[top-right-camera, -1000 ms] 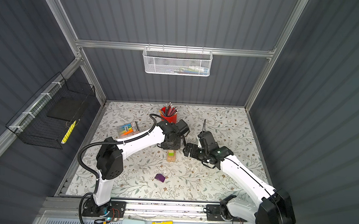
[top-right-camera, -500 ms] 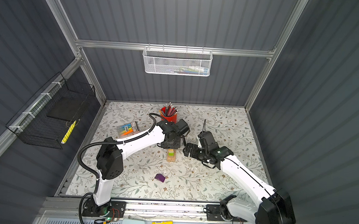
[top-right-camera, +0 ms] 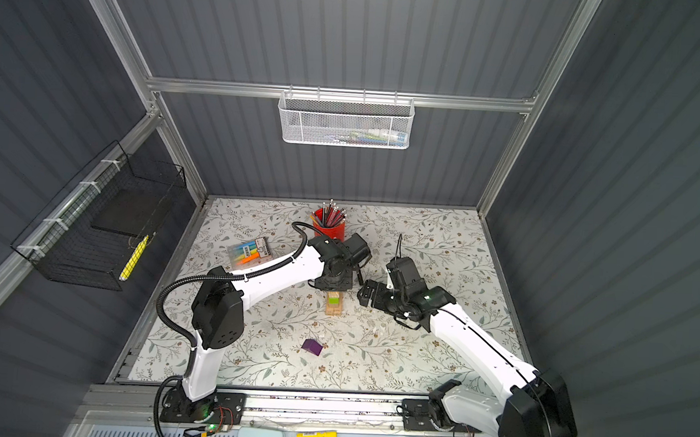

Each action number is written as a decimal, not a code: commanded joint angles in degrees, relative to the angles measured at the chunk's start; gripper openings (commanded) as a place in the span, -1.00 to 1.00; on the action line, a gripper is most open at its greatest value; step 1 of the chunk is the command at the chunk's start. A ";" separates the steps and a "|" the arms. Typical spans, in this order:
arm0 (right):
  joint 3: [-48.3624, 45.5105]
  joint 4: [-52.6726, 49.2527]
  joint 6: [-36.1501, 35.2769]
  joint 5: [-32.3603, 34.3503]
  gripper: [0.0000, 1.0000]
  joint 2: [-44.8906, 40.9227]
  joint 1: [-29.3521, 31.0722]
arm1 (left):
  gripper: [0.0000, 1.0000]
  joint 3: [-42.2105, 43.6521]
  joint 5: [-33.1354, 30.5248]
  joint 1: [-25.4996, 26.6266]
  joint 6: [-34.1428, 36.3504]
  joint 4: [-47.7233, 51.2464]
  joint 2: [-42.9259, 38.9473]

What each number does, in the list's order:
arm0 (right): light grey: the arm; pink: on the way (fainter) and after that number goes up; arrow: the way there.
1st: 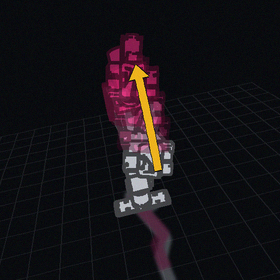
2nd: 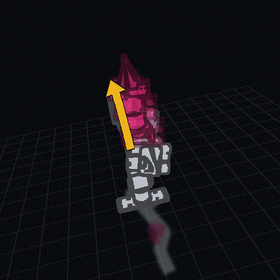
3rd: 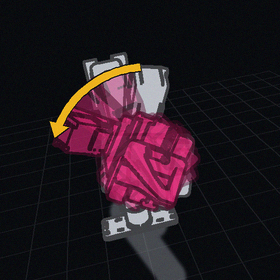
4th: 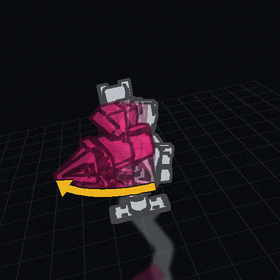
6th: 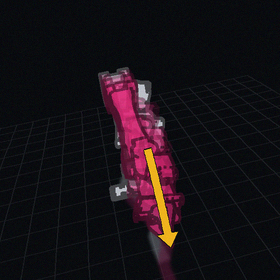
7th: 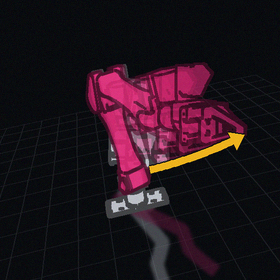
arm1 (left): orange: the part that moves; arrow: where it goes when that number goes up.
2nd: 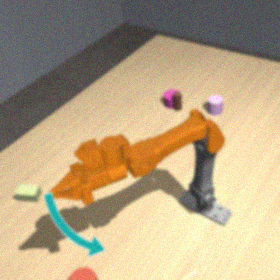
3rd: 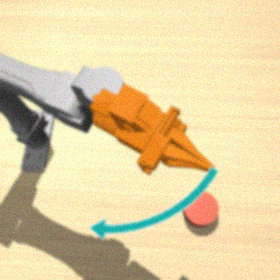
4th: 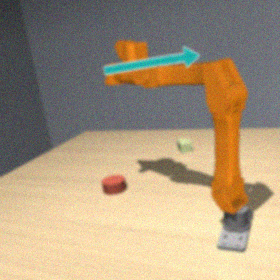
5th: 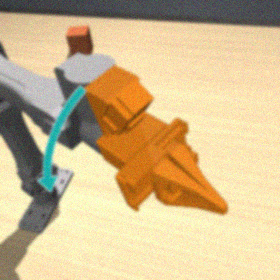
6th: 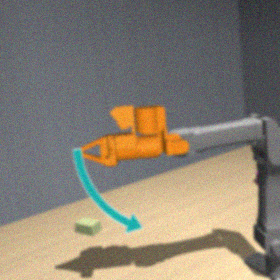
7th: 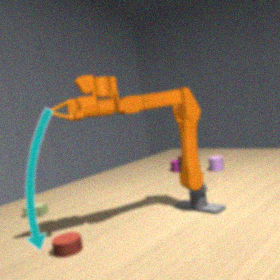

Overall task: Build the wood block tower
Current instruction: 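Lower the printed block onto the stack top with the left gripper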

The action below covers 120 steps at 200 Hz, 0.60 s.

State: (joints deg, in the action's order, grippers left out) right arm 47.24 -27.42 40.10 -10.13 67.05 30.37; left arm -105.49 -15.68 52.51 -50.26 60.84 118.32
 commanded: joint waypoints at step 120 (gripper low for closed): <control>0.52 -1.52 -0.60 -0.07 0.98 -1.53 -0.23 | 0.01 -2.06 -1.20 -0.17 0.46 1.57 -1.63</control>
State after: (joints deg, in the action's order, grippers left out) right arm 47.24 -27.53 40.05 -10.20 66.70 30.35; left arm -105.80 -15.70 52.51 -50.15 60.84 118.32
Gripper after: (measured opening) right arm 0.989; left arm 0.478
